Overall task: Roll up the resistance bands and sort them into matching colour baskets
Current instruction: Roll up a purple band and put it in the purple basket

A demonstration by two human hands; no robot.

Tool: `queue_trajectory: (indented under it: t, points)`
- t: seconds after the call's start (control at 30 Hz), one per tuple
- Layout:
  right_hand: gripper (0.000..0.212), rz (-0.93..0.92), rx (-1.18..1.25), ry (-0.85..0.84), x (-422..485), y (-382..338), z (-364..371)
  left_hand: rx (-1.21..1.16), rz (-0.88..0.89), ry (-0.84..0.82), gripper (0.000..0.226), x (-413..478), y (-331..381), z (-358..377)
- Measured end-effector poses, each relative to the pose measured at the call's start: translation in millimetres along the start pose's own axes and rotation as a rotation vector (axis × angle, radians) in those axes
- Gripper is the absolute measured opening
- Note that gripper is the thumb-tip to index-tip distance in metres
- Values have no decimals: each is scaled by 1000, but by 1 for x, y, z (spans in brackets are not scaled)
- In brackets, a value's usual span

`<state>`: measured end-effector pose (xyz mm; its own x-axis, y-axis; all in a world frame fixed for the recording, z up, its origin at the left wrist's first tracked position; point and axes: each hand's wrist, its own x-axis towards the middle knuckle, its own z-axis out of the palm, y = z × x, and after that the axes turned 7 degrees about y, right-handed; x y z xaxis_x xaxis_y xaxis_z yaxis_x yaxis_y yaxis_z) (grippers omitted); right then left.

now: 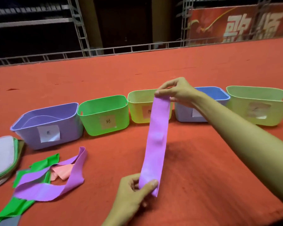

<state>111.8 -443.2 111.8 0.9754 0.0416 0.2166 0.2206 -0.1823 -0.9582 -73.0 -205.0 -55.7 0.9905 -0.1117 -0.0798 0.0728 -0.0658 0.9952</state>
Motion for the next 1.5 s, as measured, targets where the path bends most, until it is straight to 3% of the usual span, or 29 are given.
queue_trajectory:
  t: [0.07,0.17,0.37,0.6,0.77,0.9,0.97,1.13,1.27,1.5]
  points:
    - [4,78,-4,5,4,33,2,0,-53,60,40,-9,-4,-2]
    - [6,154,14,-2,8,80,11,15,-176,126,26,-18,-11,-6]
    - [6,125,-107,0,10,148,37,159,-313,52,39,-32,-15,1]
    - [6,-14,-272,-58,14,202,77,632,-271,-19,41,-26,-4,-3]
    - [10,-154,-444,-38,11,212,81,1048,-258,6,89,-20,7,-13]
    - [21,-160,-497,71,4,212,67,1143,-296,-33,82,6,30,-33]
    - [18,-168,-532,108,-4,215,57,1112,-248,-20,73,41,27,-49]
    - [15,-197,-629,129,-18,218,62,961,186,192,17,153,-11,-37]
    - [8,-176,-638,160,-17,218,63,912,366,201,23,197,-27,-9]
    - [11,-155,-644,154,-12,217,66,853,394,306,14,213,-34,-6]
